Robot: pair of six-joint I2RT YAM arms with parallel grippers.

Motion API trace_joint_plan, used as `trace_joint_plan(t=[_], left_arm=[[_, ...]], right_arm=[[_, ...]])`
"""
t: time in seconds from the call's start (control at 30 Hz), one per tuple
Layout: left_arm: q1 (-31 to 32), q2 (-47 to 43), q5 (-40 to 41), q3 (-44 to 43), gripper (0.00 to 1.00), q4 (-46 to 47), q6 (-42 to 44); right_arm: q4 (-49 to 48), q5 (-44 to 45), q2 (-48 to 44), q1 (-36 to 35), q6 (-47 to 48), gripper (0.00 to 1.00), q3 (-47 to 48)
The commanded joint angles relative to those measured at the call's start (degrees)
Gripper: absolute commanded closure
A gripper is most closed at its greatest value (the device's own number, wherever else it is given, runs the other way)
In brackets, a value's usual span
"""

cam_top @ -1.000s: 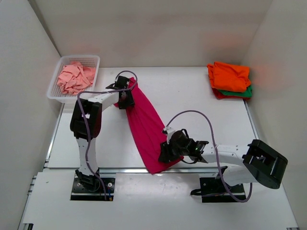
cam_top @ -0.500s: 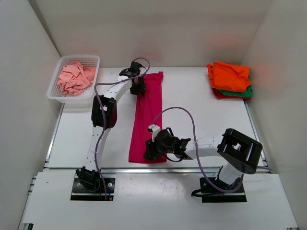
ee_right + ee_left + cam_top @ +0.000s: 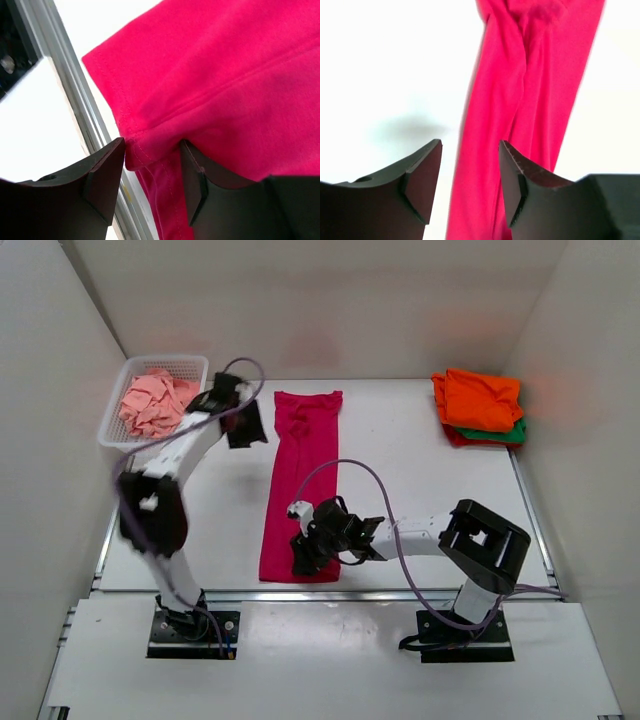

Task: Fold and stack the t-shirts
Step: Rotate the tshirt 90 degrees, then grab the bottom of the folded rectangular tshirt with both arms

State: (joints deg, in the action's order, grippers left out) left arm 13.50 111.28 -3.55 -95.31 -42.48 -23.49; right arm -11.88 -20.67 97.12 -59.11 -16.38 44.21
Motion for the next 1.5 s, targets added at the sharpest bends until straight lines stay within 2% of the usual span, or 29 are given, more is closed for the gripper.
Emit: trace_joint_plan(t=[0.0,0.13,0.27,0.33,0.47,0.57,0.67,0.8,0.97,1.07,1.23,1.3,1.47], left_arm=[[-3.1,-21.9,-5.1,20.5,0.39,9.9,-1.0],[3.0,-37.1,-1.6,39.9,0.39,6.4,-0.5],[8.0,-48.4,-2.0,55.6,0.39,10.7,-5.2],[9.4,-55.0,-2.8,63.4,0.39,12.9,-9.5],[11.7,-62.9,-2.2,70.8,0.36,15.2,-14.4],[11.5,-68.2,-3.5,75.9,0.36,16.4,-18.3],[13.7,-73.3,-3.2,81.2,0.36,18.6,-22.6],[15.1,-74.5,-4.0,84.1,0.36,19.8,-24.6],[18.1,-68.8,-2.4,81.7,0.36,18.5,-23.6],[19.0,-66.6,-4.4,81.4,0.37,20.2,-24.0],[22.9,-60.3,-4.9,78.2,0.37,16.1,-21.3],[23.6,-59.3,-5.7,78.1,0.37,16.5,-21.8],[25.4,-60.2,-6.3,78.8,0.44,16.5,-22.7]], right_arm=[[14.2,1.3,-3.5,2.5,4.5,0.54,0.1],[18.5,4.9,-14.6,4.8,3.1,0.52,-3.0],[15.8,5.5,-24.4,6.6,-3.0,0.51,-9.5],[16.2,9.6,-28.6,6.9,-7.3,0.5,-12.0],[16.5,14.0,-32.3,5.8,-20.2,0.49,-18.5],[19.0,22.3,-35.7,2.6,-27.5,0.51,-21.5],[20.7,24.4,-36.9,2.8,-31.5,0.51,-22.6],[21.0,24.5,-35.8,2.9,-32.9,0.52,-22.3],[18.7,23.4,-31.6,2.0,-33.5,0.53,-20.6],[17.1,22.6,-29.8,1.5,-33.8,0.55,-20.1],[16.4,21.9,-27.6,0.9,-33.5,0.6,-18.4],[17.3,21.0,-26.5,0.8,-33.9,0.59,-17.8],[15.4,19.5,-27.2,0.3,-34.9,0.6,-19.2]])
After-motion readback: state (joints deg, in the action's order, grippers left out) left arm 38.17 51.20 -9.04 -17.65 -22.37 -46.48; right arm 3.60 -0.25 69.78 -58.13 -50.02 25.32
